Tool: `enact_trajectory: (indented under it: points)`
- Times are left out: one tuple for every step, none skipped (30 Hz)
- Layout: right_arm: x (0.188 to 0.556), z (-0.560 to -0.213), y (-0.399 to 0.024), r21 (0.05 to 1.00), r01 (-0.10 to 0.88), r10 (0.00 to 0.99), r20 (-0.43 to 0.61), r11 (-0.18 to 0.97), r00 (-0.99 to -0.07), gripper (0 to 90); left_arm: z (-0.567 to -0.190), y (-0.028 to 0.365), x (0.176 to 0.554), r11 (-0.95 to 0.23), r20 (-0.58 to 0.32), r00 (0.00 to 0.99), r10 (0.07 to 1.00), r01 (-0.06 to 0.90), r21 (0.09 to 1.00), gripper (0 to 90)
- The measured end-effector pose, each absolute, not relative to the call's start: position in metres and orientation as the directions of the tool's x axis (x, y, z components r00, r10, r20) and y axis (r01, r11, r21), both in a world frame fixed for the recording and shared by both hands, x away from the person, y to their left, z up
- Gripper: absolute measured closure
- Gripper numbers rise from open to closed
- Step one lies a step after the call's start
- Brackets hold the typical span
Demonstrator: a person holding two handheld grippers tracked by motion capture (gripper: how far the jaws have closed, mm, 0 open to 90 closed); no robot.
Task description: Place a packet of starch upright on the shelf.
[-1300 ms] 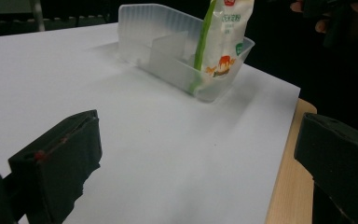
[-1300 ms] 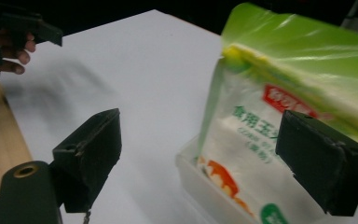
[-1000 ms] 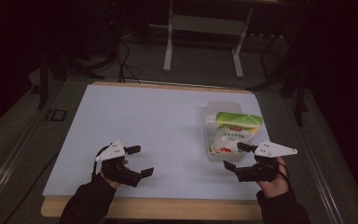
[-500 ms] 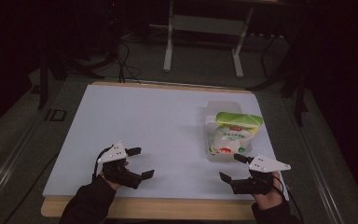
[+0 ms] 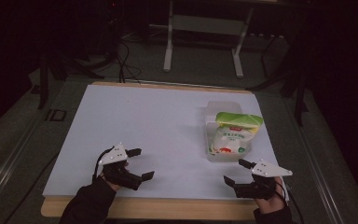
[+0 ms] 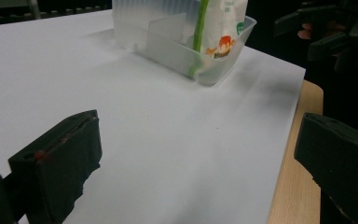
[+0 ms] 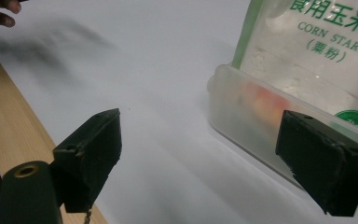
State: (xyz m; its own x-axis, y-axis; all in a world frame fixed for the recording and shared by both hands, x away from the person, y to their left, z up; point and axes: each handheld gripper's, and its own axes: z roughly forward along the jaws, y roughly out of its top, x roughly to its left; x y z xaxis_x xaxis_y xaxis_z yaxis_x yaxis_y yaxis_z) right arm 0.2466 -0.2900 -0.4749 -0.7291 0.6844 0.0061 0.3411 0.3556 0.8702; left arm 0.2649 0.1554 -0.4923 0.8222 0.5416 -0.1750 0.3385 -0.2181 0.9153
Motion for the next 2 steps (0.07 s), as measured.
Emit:
enact_trajectory:
  points:
    - [0.247, -0.4748, -0.2906, 0.871, 0.341, 0.685, 0.007, 0.354, -0.728, 14.2, -0.4926, 0.1553, 0.265, -0.22, -0.174, 0.822, 0.542, 0.338, 0.915, 1.2]
    - [0.2472, -0.4747, -0.2908, 0.871, 0.342, 0.687, 0.007, 0.353, -0.727, 14.6, -0.4929, 0.1551, 0.2649, -0.221, -0.175, 0.822, 0.542, 0.34, 0.914, 1.2]
